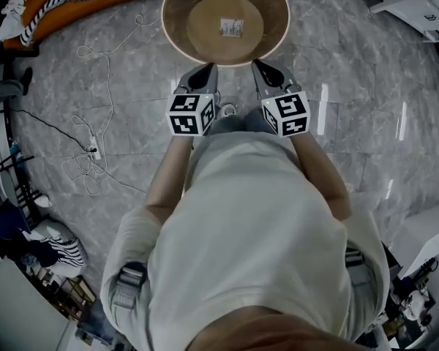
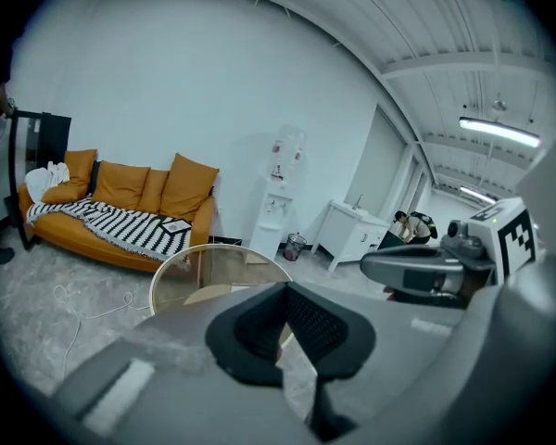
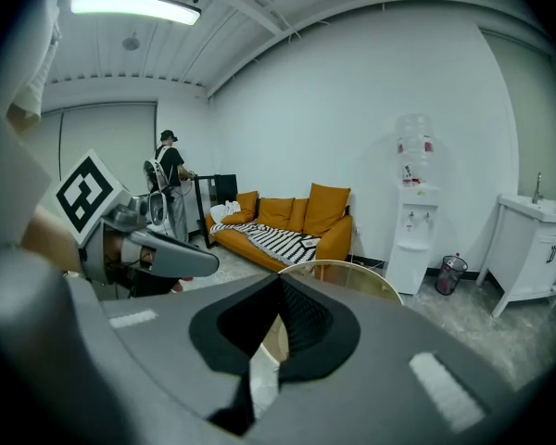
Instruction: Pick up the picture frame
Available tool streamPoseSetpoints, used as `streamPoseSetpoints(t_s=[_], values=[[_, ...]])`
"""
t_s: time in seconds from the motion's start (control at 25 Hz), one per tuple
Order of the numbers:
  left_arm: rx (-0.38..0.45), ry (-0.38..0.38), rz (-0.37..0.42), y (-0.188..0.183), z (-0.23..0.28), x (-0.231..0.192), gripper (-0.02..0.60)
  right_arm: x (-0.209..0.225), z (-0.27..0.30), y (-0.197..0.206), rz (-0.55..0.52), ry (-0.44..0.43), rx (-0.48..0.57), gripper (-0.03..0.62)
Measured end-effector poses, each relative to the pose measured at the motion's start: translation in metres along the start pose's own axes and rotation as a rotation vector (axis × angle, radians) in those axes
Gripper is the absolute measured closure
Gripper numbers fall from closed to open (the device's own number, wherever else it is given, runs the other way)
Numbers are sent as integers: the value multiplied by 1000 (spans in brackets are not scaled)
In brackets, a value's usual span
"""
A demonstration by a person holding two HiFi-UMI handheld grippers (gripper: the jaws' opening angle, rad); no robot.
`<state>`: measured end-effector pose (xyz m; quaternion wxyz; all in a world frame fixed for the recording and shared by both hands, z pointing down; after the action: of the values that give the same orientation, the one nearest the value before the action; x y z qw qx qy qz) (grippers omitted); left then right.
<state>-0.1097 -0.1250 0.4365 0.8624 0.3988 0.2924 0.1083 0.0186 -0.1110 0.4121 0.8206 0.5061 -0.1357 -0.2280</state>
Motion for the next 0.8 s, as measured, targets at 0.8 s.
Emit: streamPoseSetpoints(t_s=[0.8], values=[[-159, -97, -96, 65, 138, -91, 581, 64, 127, 110, 48, -61, -200, 593]])
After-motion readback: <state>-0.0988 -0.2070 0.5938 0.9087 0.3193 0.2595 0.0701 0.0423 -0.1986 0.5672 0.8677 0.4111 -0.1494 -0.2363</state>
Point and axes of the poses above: the fingertips, and each gripper's own axes: z forward along the fingers, x to its right, y out of its underside, the point moved 3 cm from there along -z, backward along the fingers, and after that the axes turned 7 degrees about -z, right-handed, at the moved point
